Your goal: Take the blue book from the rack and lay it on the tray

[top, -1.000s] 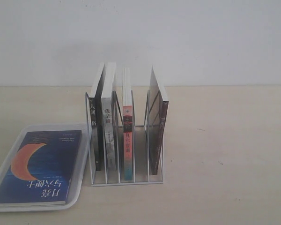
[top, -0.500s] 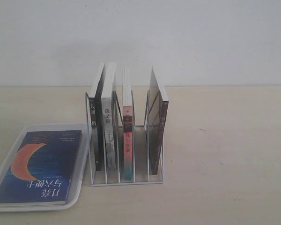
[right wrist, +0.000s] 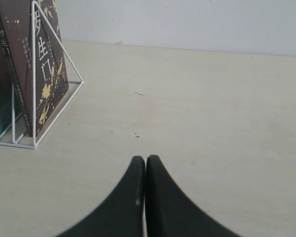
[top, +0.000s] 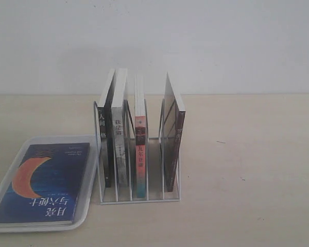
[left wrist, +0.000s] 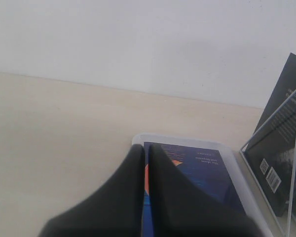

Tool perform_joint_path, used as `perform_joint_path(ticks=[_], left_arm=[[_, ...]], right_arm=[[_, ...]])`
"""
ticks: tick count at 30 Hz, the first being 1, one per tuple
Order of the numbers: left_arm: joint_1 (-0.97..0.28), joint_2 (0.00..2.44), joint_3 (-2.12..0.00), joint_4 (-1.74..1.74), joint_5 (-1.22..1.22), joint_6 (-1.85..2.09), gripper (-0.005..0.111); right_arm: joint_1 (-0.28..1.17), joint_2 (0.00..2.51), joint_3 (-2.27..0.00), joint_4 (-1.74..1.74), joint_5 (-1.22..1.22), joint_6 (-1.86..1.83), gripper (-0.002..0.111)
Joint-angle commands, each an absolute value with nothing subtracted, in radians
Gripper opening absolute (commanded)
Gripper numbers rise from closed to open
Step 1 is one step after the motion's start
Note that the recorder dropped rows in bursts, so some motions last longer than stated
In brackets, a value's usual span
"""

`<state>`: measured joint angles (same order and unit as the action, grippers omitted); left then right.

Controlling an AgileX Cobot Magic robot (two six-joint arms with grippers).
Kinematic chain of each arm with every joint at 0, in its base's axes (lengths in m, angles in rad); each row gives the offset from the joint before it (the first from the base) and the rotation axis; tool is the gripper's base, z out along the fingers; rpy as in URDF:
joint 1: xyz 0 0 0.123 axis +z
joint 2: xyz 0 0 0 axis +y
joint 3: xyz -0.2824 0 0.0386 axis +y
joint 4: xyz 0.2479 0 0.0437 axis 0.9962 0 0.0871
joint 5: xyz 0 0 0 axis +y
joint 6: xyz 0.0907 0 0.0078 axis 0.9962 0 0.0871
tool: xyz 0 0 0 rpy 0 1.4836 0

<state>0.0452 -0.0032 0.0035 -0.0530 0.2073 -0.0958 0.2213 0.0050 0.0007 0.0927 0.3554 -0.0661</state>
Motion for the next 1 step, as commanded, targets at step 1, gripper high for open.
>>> perform_joint_path(ticks=[1], left_arm=[[0.049,0.0,0.0,-0.063,0.2,-0.103,0.004]], right_arm=[[0.219,0.0,0.0,0.092,0.349,-0.062,0.0]])
